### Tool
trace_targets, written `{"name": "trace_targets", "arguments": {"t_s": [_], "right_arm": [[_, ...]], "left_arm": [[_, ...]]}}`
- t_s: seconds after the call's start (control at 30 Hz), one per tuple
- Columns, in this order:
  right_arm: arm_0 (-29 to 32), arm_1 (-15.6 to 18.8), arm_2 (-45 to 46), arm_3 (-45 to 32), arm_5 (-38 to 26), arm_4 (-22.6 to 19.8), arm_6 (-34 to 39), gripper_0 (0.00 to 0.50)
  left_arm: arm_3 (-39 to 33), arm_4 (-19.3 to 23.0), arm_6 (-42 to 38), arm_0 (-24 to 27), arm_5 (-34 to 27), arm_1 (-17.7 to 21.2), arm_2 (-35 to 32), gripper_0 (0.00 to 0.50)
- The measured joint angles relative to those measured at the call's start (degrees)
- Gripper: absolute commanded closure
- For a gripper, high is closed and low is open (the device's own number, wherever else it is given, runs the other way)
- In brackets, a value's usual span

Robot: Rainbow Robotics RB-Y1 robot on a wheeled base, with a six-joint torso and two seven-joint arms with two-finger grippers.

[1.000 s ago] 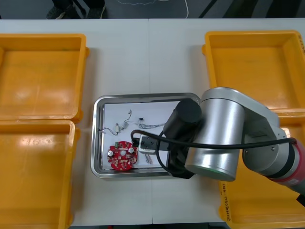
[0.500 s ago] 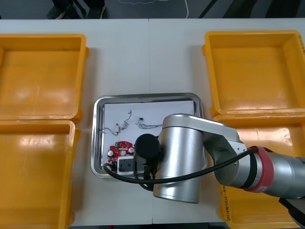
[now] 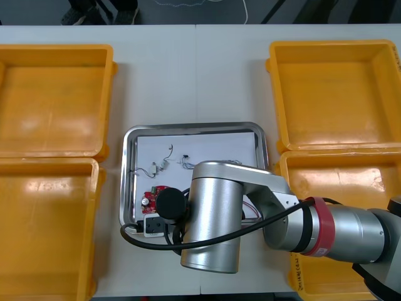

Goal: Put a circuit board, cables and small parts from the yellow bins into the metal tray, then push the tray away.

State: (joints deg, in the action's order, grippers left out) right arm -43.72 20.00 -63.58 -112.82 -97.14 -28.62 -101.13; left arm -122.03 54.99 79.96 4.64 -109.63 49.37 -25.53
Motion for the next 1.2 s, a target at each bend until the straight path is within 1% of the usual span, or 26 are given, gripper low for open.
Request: {"name": "trace_targets", "arguments": {"t_s": [0.3,0.5,0.87,0.9,0.93,0.97,1.0,1.03,1.07,1.1,1.2], "right_arm": [[0.0,-0.7,-2.5,2.6,2.8,1.7,0.0,0.040],[-0.1,-0.7,-3.6,2.7,2.9,2.2,0.0,0.040],[-0.2,-1.3,-3.7,5.5,3.0,2.3,0.0,0.041],[-0.3,-1.4,-3.7,5.6,3.1,2.3,0.0,0.085],[-0.3,-1.4,-3.7,5.7,3.1,2.3,0.0,0.108],[-0.3,-1.4,-3.7,5.8,3.1,2.3,0.0,0.178],[-0.3,-1.4,-3.7,5.9,3.1,2.3,0.0,0.275],[-0.3,-1.4,-3.7,5.9,3.1,2.3,0.0,0.327],[-0.3,-1.4,-3.7,6.0,3.1,2.3,0.0,0.391],[-0.3,-1.4,-3.7,6.0,3.1,2.3,0.0,0.432],[-0.4,-1.4,-3.7,6.1,3.1,2.5,0.0,0.500]], "left_arm": [[0.0,0.0,0.0,0.0,0.0,0.0,0.0,0.000],[0.0,0.0,0.0,0.0,0.0,0.0,0.1,0.000],[0.0,0.0,0.0,0.0,0.0,0.0,0.3,0.000],[0.0,0.0,0.0,0.0,0.0,0.0,0.3,0.000],[0.0,0.0,0.0,0.0,0.0,0.0,0.3,0.000],[0.0,0.0,0.0,0.0,0.0,0.0,0.3,0.000],[0.0,0.0,0.0,0.0,0.0,0.0,0.3,0.000],[0.0,0.0,0.0,0.0,0.0,0.0,0.3,0.000],[0.0,0.0,0.0,0.0,0.0,0.0,0.3,0.000],[0.0,0.0,0.0,0.0,0.0,0.0,0.3,0.000],[0.0,0.0,0.0,0.0,0.0,0.0,0.3,0.000]]}}
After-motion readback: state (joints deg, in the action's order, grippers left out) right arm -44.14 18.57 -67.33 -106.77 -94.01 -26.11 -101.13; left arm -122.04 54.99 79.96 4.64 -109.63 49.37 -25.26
